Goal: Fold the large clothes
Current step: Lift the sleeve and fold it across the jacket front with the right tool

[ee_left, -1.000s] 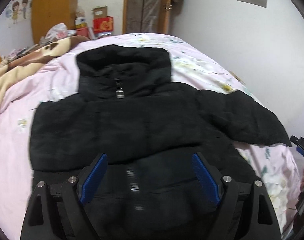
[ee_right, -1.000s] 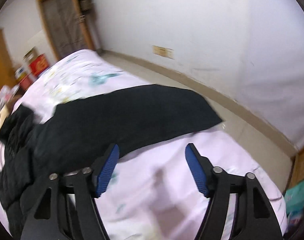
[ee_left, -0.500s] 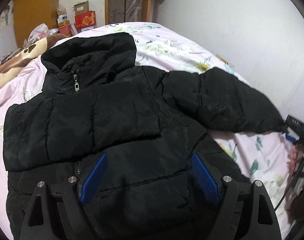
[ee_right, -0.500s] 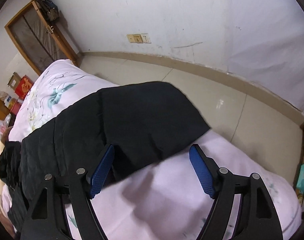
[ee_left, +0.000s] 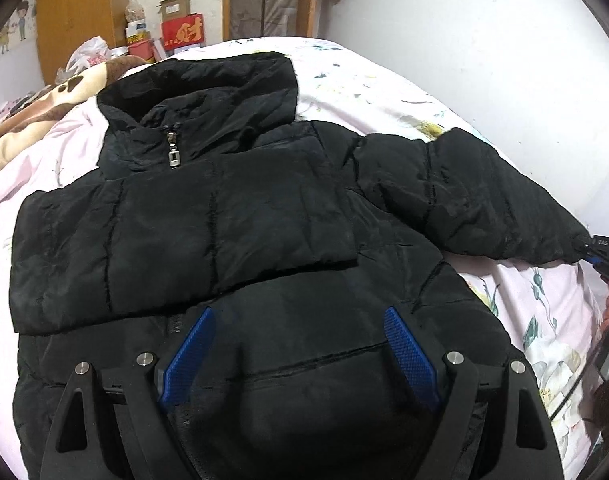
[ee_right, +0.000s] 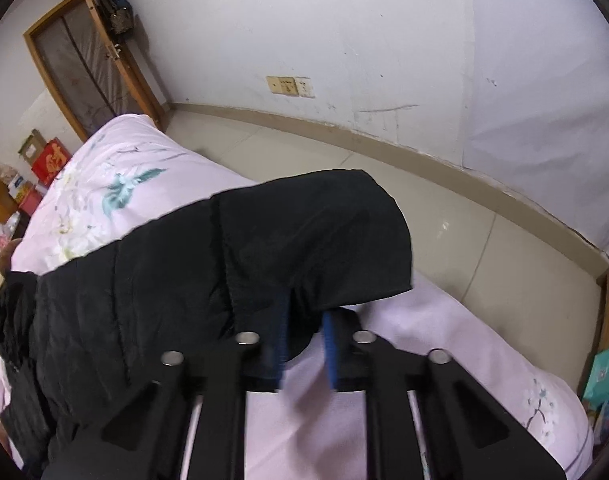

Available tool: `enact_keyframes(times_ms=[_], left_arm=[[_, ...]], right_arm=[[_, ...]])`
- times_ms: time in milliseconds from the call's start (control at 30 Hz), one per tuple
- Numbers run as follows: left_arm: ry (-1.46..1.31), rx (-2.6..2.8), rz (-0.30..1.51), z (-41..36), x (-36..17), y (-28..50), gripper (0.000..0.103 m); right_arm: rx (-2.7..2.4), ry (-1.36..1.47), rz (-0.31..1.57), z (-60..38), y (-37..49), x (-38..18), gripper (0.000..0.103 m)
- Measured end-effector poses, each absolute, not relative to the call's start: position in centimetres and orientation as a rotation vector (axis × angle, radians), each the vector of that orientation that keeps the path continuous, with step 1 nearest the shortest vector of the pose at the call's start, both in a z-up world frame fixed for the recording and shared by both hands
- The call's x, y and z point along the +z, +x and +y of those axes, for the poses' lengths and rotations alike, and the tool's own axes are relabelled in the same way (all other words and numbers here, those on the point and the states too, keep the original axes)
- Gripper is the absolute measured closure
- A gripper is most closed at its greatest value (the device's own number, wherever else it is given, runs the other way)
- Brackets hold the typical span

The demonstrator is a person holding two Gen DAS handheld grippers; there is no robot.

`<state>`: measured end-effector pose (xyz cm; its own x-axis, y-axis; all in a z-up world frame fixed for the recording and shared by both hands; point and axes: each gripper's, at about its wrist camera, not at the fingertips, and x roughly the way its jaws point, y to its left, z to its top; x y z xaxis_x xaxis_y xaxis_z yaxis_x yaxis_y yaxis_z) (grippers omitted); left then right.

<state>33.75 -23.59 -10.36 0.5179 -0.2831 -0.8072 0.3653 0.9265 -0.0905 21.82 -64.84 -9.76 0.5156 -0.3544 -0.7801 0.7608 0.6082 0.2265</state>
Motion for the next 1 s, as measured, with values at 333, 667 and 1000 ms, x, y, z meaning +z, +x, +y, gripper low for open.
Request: enact_keyframes(times_ms=[333,667,1000], left_arm=[[0.057,-0.311,0.927,-19.7,-8.2,34.3,0.017],[0.028,-0.300,0.880,-16.3,-6.1,33.9,0.017],[-0.062,-0.281,0.857,-11.6,-4.9,34.4,0.017]], right_arm=[[-0.616,0.473,0.658,-60.6,22.4,-3.6,0.097],[-0.374,0.289,0.601,-50.7,26.1,2.2,0.098],[-0.139,0.179,0.627,-39.5,30.6,2.3,0.099]])
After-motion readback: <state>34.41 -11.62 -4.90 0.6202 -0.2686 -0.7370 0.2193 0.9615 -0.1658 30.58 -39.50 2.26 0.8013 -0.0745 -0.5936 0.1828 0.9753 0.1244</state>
